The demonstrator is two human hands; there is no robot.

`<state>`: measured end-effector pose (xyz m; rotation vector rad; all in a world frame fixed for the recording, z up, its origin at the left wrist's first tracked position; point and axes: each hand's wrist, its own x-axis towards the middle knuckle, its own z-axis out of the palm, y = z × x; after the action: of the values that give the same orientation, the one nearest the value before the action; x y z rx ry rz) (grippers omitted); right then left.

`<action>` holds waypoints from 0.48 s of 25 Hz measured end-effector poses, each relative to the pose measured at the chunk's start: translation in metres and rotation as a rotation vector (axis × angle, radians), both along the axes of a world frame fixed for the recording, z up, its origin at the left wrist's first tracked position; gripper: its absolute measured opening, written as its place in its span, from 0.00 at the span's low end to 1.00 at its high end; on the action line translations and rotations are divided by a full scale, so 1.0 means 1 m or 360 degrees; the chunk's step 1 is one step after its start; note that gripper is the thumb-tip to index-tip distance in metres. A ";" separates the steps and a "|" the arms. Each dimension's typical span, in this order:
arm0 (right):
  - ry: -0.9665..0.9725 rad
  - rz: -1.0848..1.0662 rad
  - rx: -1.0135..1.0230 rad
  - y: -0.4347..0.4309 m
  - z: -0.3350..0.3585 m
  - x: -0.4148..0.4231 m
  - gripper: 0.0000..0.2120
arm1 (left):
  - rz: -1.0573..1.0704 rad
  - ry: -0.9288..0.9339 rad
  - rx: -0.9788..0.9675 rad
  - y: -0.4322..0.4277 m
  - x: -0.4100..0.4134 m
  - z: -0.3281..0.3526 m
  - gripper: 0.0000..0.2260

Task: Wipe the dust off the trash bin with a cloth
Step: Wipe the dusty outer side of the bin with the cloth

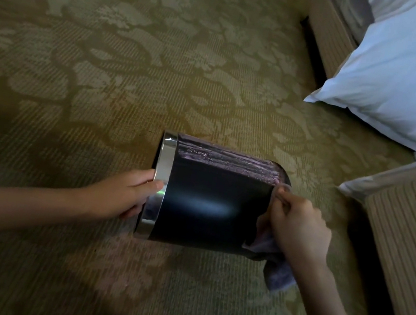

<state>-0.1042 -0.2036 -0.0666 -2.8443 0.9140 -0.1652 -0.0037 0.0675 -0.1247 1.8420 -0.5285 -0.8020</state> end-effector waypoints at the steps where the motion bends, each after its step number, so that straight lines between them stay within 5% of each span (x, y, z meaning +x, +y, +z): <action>1: -0.0008 0.0016 0.0017 0.006 0.002 0.003 0.15 | 0.0006 -0.0001 -0.0006 0.000 -0.001 0.001 0.09; 8: -0.0019 0.0944 -0.0001 0.126 -0.005 0.037 0.12 | 0.0117 0.0137 -0.0265 -0.009 -0.024 0.023 0.13; 12: -0.0057 0.0851 -0.0093 0.111 -0.007 0.032 0.13 | 0.0073 0.0111 -0.0168 -0.004 -0.023 0.015 0.12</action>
<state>-0.0725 -0.0926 -0.0737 -3.0046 0.1220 -0.1780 -0.0268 0.0639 -0.1095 1.7172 -0.4738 -0.7902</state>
